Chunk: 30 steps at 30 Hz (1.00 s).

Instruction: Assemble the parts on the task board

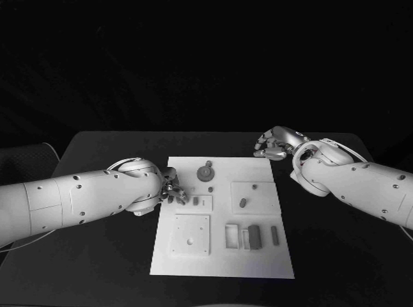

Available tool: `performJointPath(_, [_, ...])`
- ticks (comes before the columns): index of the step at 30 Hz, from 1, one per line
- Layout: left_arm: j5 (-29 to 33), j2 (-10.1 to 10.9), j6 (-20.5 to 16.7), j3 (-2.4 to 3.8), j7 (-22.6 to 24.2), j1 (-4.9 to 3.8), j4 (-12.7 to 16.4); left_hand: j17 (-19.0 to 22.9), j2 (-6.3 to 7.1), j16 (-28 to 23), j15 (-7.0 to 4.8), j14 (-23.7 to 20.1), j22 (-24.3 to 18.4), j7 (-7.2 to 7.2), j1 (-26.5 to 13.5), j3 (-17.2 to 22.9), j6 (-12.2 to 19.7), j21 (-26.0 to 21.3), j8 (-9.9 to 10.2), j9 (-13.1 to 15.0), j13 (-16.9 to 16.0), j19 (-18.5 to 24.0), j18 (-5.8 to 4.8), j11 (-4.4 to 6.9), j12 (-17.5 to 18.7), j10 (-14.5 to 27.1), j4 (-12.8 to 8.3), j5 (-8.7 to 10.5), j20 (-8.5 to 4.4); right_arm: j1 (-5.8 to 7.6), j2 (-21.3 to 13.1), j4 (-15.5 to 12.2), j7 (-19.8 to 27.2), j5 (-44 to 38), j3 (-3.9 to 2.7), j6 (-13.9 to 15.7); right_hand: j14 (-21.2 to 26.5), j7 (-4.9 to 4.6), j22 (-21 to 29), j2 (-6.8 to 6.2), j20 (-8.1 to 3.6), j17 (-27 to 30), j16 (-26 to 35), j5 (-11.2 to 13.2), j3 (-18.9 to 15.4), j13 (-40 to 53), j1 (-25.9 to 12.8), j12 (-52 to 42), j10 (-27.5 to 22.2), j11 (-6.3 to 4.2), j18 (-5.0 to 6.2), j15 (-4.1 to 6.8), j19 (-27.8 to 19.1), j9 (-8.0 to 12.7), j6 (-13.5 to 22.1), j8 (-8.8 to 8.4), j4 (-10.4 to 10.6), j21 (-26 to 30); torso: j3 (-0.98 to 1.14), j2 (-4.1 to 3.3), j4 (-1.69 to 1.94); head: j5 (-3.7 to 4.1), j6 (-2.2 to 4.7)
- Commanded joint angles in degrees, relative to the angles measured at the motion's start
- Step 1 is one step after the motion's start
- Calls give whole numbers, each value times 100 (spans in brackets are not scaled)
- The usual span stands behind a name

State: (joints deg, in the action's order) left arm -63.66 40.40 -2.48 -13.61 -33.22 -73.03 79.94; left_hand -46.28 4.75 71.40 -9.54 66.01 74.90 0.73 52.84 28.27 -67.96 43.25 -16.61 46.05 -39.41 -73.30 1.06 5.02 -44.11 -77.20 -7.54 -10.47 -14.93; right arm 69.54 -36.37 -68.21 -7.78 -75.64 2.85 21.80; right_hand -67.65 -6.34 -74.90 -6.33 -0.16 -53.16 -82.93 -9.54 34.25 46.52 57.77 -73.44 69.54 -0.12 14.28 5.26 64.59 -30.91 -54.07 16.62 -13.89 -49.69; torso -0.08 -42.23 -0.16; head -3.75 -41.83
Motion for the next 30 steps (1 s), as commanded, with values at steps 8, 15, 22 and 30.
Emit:
performJointPath(8, [-8, -18, 104, -1, -14, 4, -18, 19, 215, 41, -77, -54, 118, 31, -366, -142, -23, 22, -6, -8, 19, 44, 312, 6, -38, 51, 217, 46, -48, -2, -4, -6, 1, -17, -2, -76, -15, -38, -92, -16, -32, 7, 35, -16, 6, 9, -56, 30, 7, 35, 72, 35, 24, -8, 19, -26, 30, 35, 4, 1, 1, 10, -9])
performJointPath(15, [-3, -29, 92, -1, -3, 4, -19, 19, 220, 56, -81, -74, 121, 33, -460, -298, -7, 32, -6, 2, 19, 69, 320, 9, -50, 66, 195, -20, -55, -2, -3, -6, -3, -16, -2, -88, -14, -46, -93, -32, -32, 8, 36, -16, 4, 10, -62, 31, 8, 42, 72, 32, 24, -5, 45, -43, 40, 36, 4, -1, -2, 6, -3])
performJointPath(22, [4, -29, 63, -1, 9, 4, -22, 20, 216, 58, -82, -77, 120, 33, -467, -310, -7, 32, -6, 3, 20, 72, 322, 10, -52, 68, 195, -22, -56, -2, -4, -4, -3, -16, -2, -93, -14, -47, -93, -33, -32, 8, 36, -16, 4, 10, -63, 31, 9, 44, 72, 31, 24, -6, 47, -45, 44, 36, 4, -1, 0, 8, -8])
performJointPath(30, [13, -33, 19, -1, 26, 4, -24, 20, 237, 65, -85, -79, 119, 30, -495, -348, -7, 36, -9, 5, 19, 75, 325, 12, -60, 67, 200, -23, -58, -2, -4, -6, -3, -16, -2, -97, -15, -48, -93, -34, -33, 8, 36, -16, 5, 10, -64, 31, 9, 45, 72, 29, 24, -7, 48, -46, 48, 36, 2, 0, 0, 11, -7])
